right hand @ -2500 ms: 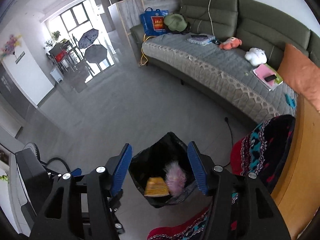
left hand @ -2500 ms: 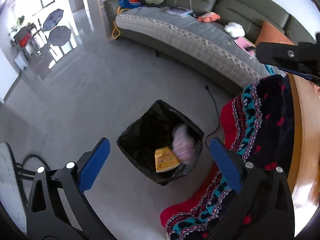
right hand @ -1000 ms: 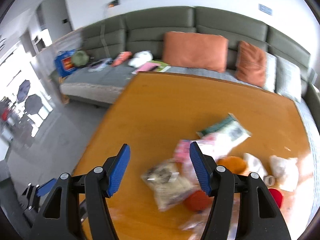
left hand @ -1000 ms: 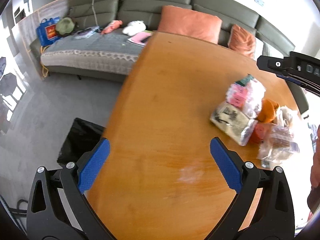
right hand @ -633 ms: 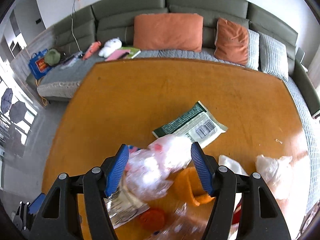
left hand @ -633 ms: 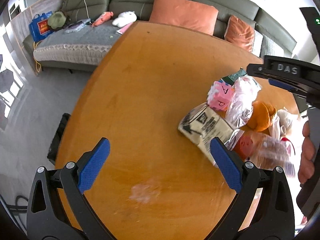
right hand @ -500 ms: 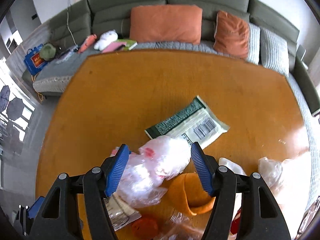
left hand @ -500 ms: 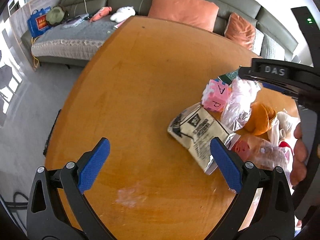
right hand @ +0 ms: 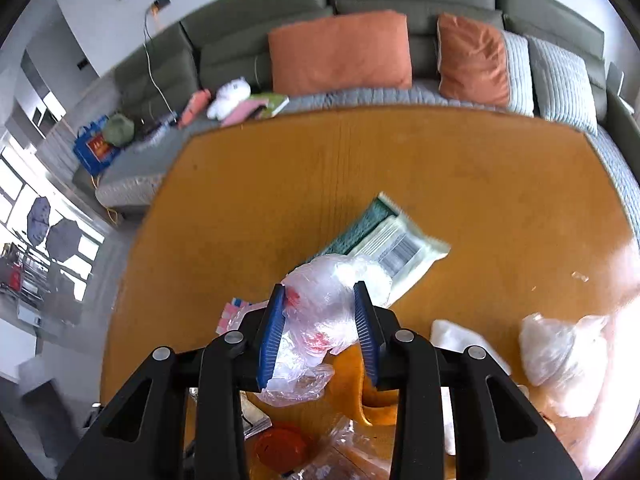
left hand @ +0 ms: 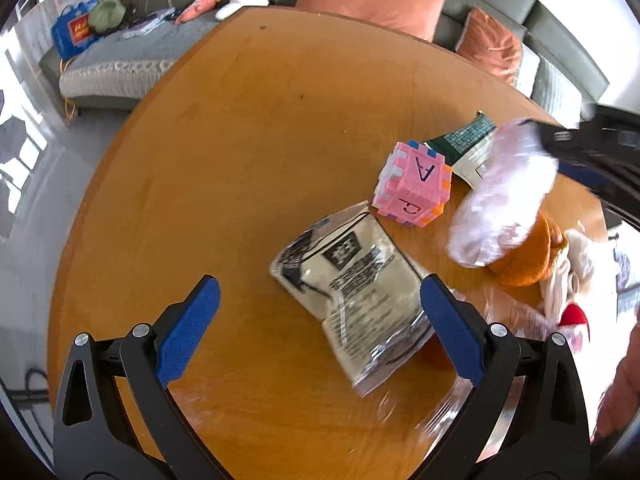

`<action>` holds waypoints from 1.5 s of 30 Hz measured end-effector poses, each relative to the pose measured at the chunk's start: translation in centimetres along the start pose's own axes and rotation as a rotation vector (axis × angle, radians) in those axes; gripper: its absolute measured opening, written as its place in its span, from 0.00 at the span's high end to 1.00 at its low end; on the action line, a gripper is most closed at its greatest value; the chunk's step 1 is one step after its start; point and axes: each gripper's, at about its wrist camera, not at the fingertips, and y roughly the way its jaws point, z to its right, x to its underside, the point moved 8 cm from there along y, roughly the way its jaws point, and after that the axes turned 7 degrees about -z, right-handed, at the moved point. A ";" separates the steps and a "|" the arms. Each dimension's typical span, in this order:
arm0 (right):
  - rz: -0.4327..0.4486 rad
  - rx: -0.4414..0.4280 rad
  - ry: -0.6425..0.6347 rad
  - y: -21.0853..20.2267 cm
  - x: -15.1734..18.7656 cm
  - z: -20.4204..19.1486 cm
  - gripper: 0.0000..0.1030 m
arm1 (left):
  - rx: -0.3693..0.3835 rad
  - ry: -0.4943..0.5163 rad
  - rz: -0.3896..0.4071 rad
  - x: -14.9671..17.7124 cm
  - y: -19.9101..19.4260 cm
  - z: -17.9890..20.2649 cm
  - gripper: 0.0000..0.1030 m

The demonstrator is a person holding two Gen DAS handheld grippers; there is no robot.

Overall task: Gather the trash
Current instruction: 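Grasp the white snack packet with the left tool while the right tool grasps a clear plastic bag, then carry both items over the black bin and open both tools to drop them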

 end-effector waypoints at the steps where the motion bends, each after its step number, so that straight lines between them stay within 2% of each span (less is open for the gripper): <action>1: 0.012 -0.002 -0.002 -0.4 -0.3 0.1 0.65 | 0.004 -0.026 -0.004 -0.2 0.3 0.2 0.06; 6: 0.066 -0.017 -0.012 -2.8 -0.9 0.7 0.65 | -0.028 -0.077 -0.015 -0.9 2.0 1.0 0.06; 7: 0.074 -0.018 -0.017 -3.1 -1.0 0.7 0.65 | -0.039 -0.073 -0.015 -1.0 2.2 1.0 0.08; 9: 0.085 -0.012 -0.025 -3.4 -1.4 0.9 0.65 | -0.041 -0.055 -0.010 -1.1 2.4 1.3 0.21; 12: 0.094 -0.016 -0.024 -3.8 -1.6 1.1 0.65 | -0.060 -0.031 0.020 -1.1 2.0 1.4 0.29; 13: 0.097 -0.018 -0.021 -3.9 -1.6 1.1 0.65 | -0.046 -0.031 0.030 -1.1 1.7 1.3 0.35; 18: 0.121 -0.020 -0.014 -4.8 -1.5 0.8 0.65 | 0.046 -0.014 0.053 -0.8 0.2 0.5 0.47; 24: 0.142 -0.017 -0.016 -6.1 -0.9 -0.5 0.65 | 0.126 0.010 0.072 -0.2 -1.1 -0.5 0.49; 29: 0.158 -0.022 -0.029 -7.2 -0.2 -2.0 0.65 | 0.174 0.010 0.120 0.1 -3.4 -1.8 0.49; 37: 0.162 -0.049 -0.094 -7.4 0.1 -8.6 0.65 | 0.157 -0.012 0.177 0.0 -6.4 -6.7 0.49; 45: 0.138 -0.102 -0.202 -5.6 1.2 -18.5 0.65 | 0.096 -0.103 0.213 0.4 -8.6 -15.9 0.49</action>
